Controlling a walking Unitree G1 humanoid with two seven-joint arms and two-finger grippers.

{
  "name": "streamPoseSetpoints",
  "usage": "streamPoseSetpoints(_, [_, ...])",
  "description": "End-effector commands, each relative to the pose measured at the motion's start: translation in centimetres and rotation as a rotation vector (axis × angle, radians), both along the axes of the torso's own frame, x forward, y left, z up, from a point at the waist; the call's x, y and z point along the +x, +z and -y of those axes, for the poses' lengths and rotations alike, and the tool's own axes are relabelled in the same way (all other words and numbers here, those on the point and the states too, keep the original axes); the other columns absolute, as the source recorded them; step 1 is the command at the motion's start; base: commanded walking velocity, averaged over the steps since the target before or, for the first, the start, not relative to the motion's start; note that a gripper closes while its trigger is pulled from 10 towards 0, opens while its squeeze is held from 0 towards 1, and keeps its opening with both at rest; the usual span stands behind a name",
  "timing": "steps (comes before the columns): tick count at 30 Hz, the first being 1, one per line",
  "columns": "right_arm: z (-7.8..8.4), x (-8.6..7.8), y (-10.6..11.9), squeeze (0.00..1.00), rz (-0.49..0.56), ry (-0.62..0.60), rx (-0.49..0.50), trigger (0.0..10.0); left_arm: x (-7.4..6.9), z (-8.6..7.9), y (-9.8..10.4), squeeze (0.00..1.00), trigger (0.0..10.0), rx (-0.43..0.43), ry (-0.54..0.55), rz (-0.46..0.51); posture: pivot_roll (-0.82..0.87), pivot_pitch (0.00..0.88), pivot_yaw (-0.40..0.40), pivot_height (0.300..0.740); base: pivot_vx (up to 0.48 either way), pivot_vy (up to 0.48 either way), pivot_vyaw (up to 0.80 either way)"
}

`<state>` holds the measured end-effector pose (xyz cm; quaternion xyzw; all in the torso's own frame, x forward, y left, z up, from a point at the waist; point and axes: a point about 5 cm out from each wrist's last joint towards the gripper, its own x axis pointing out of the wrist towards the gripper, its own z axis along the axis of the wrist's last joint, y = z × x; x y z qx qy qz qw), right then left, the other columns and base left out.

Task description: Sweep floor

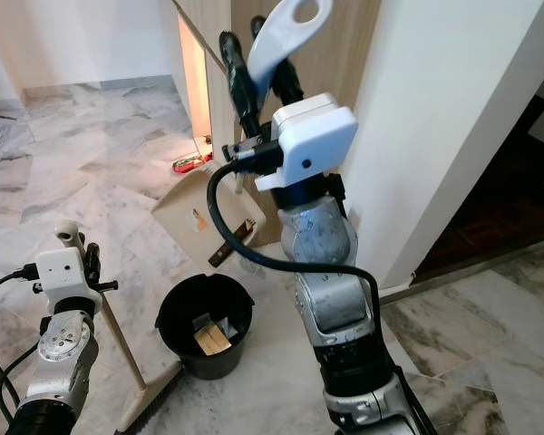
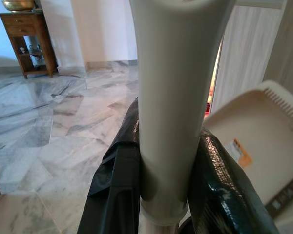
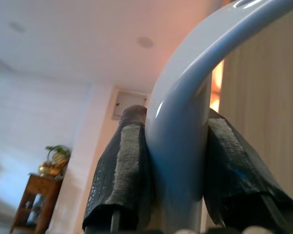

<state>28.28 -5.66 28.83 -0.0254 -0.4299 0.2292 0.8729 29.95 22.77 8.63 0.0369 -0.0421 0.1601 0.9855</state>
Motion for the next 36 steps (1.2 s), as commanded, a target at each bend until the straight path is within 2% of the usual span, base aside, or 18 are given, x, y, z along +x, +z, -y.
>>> streamPoseSetpoints(1, [-0.1,-1.8,1.8,0.0,0.13,0.023,0.01,10.0,0.1,0.1,0.6,0.0,10.0,0.015,-0.013,0.038,0.05,0.0,-0.029,0.74,0.0,0.0,0.0])
streamPoseSetpoints(5, [-0.2,-2.2,1.7,0.0,0.14,0.024,-0.001,10.0,0.1,0.1,0.7,0.0,10.0,0.015,-0.014,0.039,0.05,0.0,-0.029,0.74,0.0,0.0,0.0])
streamPoseSetpoints(10, [-0.8,-3.0,1.6,0.0,0.177,0.031,-0.062,10.0,0.2,0.2,0.7,0.0,10.0,0.015,-0.017,0.039,0.05,0.0,-0.028,0.74,0.0,0.0,0.0])
streamPoseSetpoints(16, [-1.8,-4.0,1.2,0.0,0.179,0.064,-0.077,10.0,0.3,0.3,0.7,0.0,10.0,0.015,-0.02,0.042,0.05,0.0,-0.028,0.74,0.0,0.0,0.0])
streamPoseSetpoints(23, [-2.0,-4.3,0.9,0.0,0.169,0.072,-0.086,10.0,0.3,0.3,0.7,0.0,10.0,0.015,-0.02,0.042,0.05,0.0,-0.028,0.74,0.0,0.0,0.0])
streamPoseSetpoints(29, [-2.0,-4.1,0.8,0.0,0.162,0.057,-0.096,10.0,0.3,0.3,0.7,0.0,10.0,0.015,-0.02,0.041,0.05,0.0,-0.03,0.74,0.0,0.0,0.0])
streamPoseSetpoints(34, [-1.3,-3.1,0.6,0.0,0.153,-0.034,-0.113,10.0,0.2,0.3,0.6,0.0,10.0,0.016,-0.02,0.038,0.05,0.0,-0.029,0.74,0.0,0.0,0.0])
streamPoseSetpoints(36, [-0.3,-2.1,0.4,0.0,0.12,-0.121,-0.109,10.0,0.2,0.3,0.6,0.0,10.0,0.017,-0.02,0.035,0.05,0.0,-0.029,0.74,0.0,0.0,0.0])
